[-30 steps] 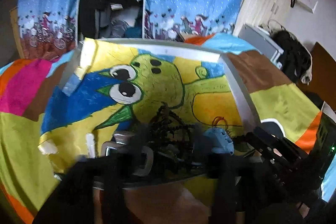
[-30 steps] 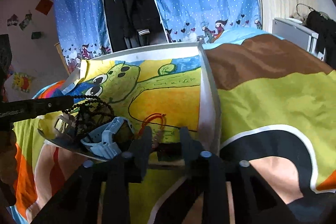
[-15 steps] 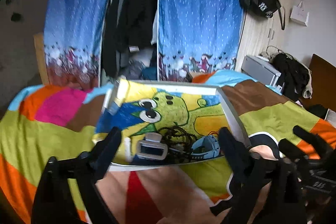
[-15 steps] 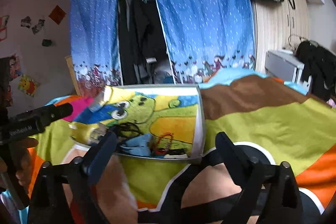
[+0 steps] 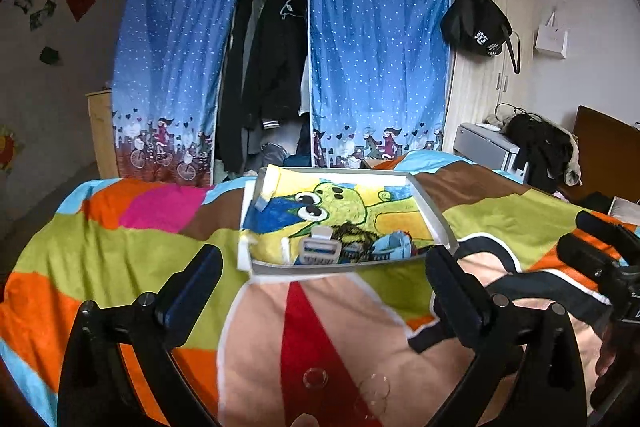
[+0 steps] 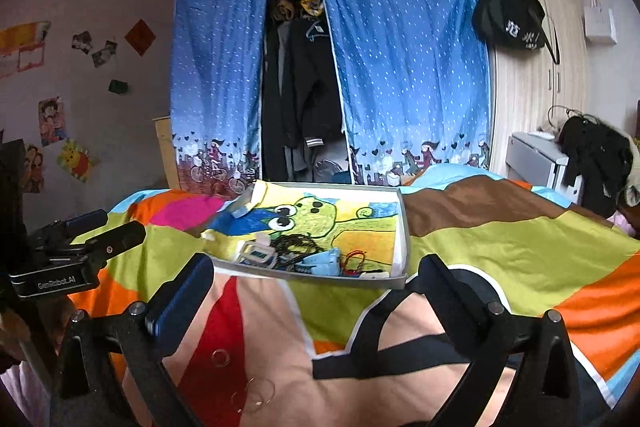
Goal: Organize jewelry
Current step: 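Move both tools back over the silver hoop earrings on the bed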
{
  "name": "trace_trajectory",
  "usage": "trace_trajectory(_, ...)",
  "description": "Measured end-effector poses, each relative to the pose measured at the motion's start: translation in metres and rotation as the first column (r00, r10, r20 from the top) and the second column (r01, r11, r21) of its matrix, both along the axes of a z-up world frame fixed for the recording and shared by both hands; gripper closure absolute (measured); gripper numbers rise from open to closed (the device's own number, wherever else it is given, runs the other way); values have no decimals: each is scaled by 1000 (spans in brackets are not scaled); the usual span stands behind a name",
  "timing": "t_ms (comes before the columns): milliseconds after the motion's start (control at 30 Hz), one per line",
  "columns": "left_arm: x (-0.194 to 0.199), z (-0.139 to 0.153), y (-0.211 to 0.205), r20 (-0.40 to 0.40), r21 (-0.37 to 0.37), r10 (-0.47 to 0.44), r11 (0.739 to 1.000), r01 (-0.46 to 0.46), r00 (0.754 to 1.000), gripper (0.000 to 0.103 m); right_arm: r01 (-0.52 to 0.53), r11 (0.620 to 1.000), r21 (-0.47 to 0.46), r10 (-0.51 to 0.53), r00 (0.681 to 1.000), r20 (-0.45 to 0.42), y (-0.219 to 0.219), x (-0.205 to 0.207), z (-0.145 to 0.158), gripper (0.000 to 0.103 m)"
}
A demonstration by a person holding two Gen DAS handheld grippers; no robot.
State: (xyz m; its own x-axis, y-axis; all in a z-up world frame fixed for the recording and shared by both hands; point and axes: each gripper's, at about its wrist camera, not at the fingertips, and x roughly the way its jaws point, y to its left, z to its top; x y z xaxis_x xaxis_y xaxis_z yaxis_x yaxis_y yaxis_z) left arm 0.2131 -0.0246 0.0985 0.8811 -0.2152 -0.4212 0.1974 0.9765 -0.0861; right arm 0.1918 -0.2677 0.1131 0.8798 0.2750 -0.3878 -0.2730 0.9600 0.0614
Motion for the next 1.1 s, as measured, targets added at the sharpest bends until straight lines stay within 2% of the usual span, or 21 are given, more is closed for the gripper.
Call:
trace_trajectory(233,-47,-10,21,-4,-8,8,1000,-8,1000,4,4,1000,-14,-3,999,35,11,-47,-7,0)
trace_trajectory(433,-65,-37,36,-55,6,11,1000,-11,998,4,17,999,-35,-17,1000,-2,24,-67,-34,0)
trace_trajectory(600,-66,-77,45,-127,31,11,999,-7,992,4,18,997,-78,-23,997,-77,38,-71,-74,0)
trace_trajectory(700,-66,-103,49,-158,53,16,999,-7,987,4,27,997,-65,-35,991,-126,39,-71,-97,0)
trace_trajectory(867,-66,-141,44,-207,131,-3,991,31,978,4,59,997,-57,-71,968,-241,37,-66,-134,0)
trace_trajectory(1000,-58,-162,36,-262,190,-6,980,58,965,4,83,992,-90,-106,951,-292,36,-63,-155,0)
trace_trajectory(1100,-53,-170,35,-272,221,1,973,61,962,4,101,990,-95,-127,938,-322,36,-62,-167,0)
